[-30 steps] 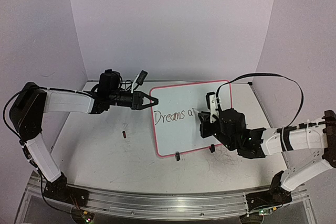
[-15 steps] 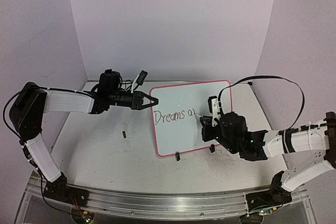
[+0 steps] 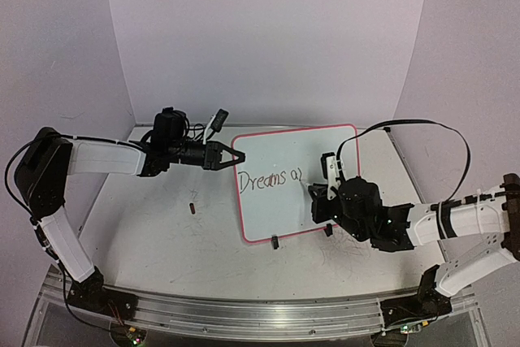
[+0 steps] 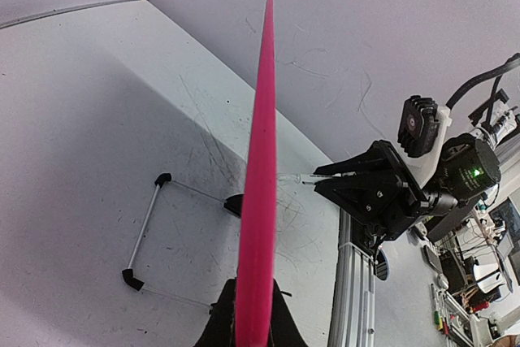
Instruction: Write a sentence on the whiteboard
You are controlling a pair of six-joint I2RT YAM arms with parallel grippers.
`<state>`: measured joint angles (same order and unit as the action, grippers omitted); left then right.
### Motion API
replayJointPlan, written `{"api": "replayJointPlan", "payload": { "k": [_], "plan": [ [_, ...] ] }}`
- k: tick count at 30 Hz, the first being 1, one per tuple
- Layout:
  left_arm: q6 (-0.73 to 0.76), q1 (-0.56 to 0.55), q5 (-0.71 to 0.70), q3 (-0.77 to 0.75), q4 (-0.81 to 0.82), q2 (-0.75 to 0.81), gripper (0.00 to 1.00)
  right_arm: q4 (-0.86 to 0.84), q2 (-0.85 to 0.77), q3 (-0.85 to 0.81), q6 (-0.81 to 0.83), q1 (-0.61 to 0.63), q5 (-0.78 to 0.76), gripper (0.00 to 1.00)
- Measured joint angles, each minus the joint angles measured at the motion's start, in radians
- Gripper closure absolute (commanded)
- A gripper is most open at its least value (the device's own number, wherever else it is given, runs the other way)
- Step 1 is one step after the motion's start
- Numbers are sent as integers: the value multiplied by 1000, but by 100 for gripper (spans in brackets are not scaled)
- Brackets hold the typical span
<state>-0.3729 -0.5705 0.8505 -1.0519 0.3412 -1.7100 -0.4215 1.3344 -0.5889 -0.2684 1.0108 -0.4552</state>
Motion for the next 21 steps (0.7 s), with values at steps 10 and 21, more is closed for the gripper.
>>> {"api": "replayJointPlan", "payload": {
  "k": [10,21],
  "plan": [
    [0,0,-1,0,0,0,100,-20,18,-13,29,6,-31,100],
    [0,0,0,0,0,1,100,-36,33,-39,51,4,-66,100]
  ]
}}
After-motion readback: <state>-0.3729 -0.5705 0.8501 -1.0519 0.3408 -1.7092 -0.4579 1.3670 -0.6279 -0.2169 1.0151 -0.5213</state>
